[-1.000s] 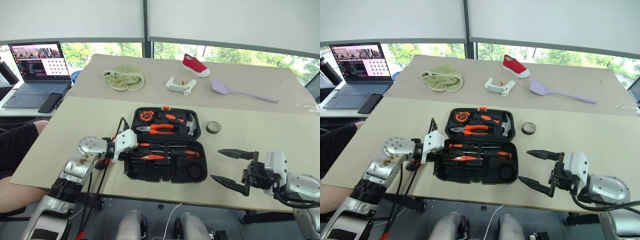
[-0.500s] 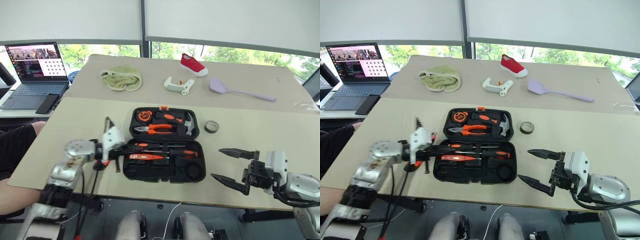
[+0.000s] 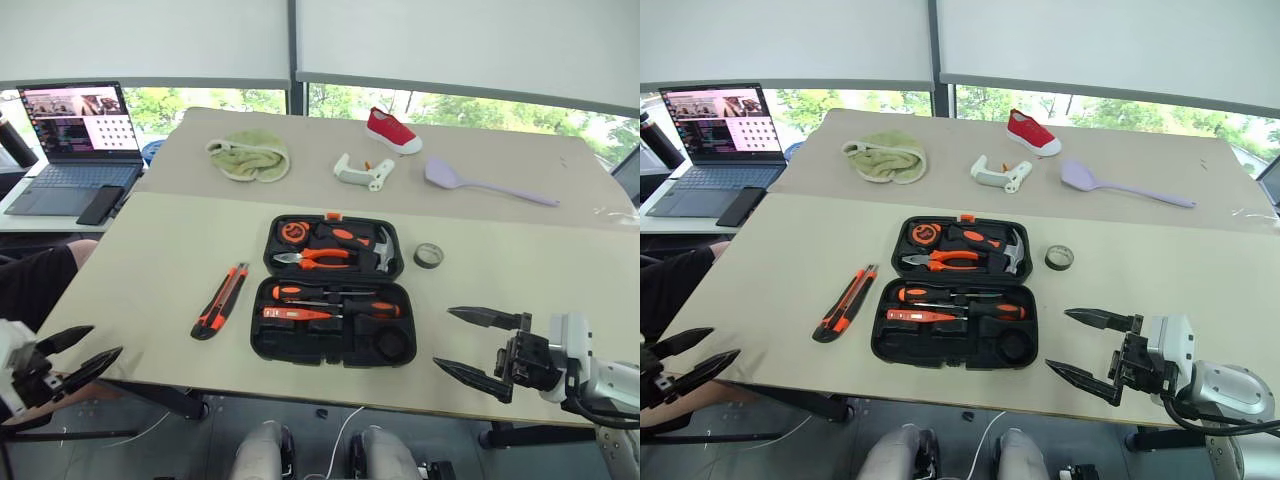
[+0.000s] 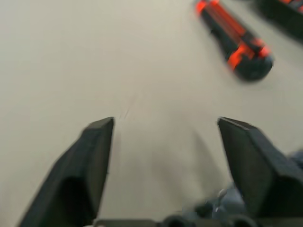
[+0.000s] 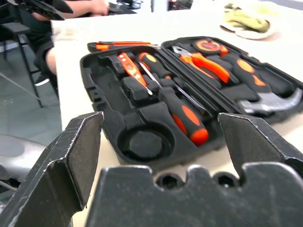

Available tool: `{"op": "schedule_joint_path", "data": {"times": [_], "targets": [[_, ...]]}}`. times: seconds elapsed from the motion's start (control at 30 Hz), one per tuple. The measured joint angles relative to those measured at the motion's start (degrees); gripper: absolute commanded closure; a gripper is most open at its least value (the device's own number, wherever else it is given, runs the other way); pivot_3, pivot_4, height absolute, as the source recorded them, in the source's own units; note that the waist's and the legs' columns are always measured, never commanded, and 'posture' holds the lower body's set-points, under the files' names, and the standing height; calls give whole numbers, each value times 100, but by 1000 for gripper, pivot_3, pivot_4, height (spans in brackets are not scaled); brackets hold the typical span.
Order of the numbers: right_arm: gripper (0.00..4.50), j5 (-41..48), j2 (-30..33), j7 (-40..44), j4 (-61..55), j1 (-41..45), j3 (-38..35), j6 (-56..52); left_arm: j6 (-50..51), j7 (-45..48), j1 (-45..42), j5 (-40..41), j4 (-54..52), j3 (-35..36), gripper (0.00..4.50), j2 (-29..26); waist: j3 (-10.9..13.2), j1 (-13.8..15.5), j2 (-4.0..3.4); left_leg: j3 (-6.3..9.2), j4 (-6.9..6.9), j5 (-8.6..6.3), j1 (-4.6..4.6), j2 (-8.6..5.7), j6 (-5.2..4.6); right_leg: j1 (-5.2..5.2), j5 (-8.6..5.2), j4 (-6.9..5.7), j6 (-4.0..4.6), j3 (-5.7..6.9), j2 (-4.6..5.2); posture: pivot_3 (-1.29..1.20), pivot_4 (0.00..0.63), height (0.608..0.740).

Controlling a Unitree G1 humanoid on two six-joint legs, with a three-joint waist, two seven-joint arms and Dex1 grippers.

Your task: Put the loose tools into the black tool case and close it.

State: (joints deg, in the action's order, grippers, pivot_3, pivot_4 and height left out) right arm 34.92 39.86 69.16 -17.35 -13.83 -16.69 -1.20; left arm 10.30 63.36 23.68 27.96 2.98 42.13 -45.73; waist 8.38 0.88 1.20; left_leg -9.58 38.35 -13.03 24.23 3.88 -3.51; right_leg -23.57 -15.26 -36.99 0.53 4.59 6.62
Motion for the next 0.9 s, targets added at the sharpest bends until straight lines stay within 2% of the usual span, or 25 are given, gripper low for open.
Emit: {"op": "schedule_joint_path", "data": {"times": [0.1, 0.13, 0.27, 0.33, 0.43, 0.63, 0.7, 0.83, 0.9], "targets": [[0, -31, -75, 51, 9, 175, 104, 59, 302, -69, 16, 101, -291, -38, 87, -2, 0, 2, 1, -1, -3, 0, 4, 1, 0, -4, 2, 1, 2, -3, 1, 0, 150, 736], [0, -31, -127, 29, 5, 264, 140, 78, 719, -260, -133, 223, -592, -149, 87, -9, 0, 9, 1, 1, -5, 0, 4, 1, 1, -4, 3, 1, 2, -3, 1, 0, 150, 736], [0, -17, -333, -147, -98, 592, 284, 93, 2022, -1106, -878, 455, -1625, -882, 87, -153, 0, 0, 0, -2, -8, 2, 5, -1, 4, -1, 12, -1, 1, -8, -7, 0, 150, 736], [0, -18, -394, -176, -113, 600, 312, 106, 2752, -1608, -1308, 649, -2012, -1220, 87, -141, 0, -18, 1, -3, -10, 4, 6, -2, 5, 19, 32, -1, -36, -7, -16, 0, 150, 736], [0, 5, -492, -214, -141, 620, 401, 106, 3454, -2139, -1778, 771, -2330, -1757, 87, -76, 0, -58, -1, -10, -13, 27, -3, -4, 36, 30, 31, -8, -36, 4, -49, 0, 150, 736], [0, 67, -659, -396, -318, 642, 508, 38, 3737, -3079, -2413, 285, -2232, -2912, 87, 690, 1, -49, 1, -11, -21, 28, -8, -5, 36, 31, 30, -10, -35, 2, -81, 0, 150, 736], [0, 62, -706, -436, -333, 629, 537, 40, 3780, -3253, -2585, 110, -2222, -3103, 87, 704, -1, -28, 0, -10, -21, 26, -12, -6, 35, 33, 30, -10, -34, 1, -79, 0, 150, 736], [0, 18, -728, -514, -336, 587, 544, 51, 3725, -3362, -2628, -57, -2189, -3214, 1125, 759, -4, -21, -5, -10, -21, 19, -15, -5, 25, 34, 30, -10, -34, 0, -56, 0, 150, 736], [0, 11, -728, -548, -339, 577, 543, 60, 3639, -3375, -2637, -94, -2113, -3212, 1943, 829, -6, -15, -8, -10, -21, 18, -15, -6, 23, 34, 30, -9, -34, 1, -50, 0, 150, 736]]}}
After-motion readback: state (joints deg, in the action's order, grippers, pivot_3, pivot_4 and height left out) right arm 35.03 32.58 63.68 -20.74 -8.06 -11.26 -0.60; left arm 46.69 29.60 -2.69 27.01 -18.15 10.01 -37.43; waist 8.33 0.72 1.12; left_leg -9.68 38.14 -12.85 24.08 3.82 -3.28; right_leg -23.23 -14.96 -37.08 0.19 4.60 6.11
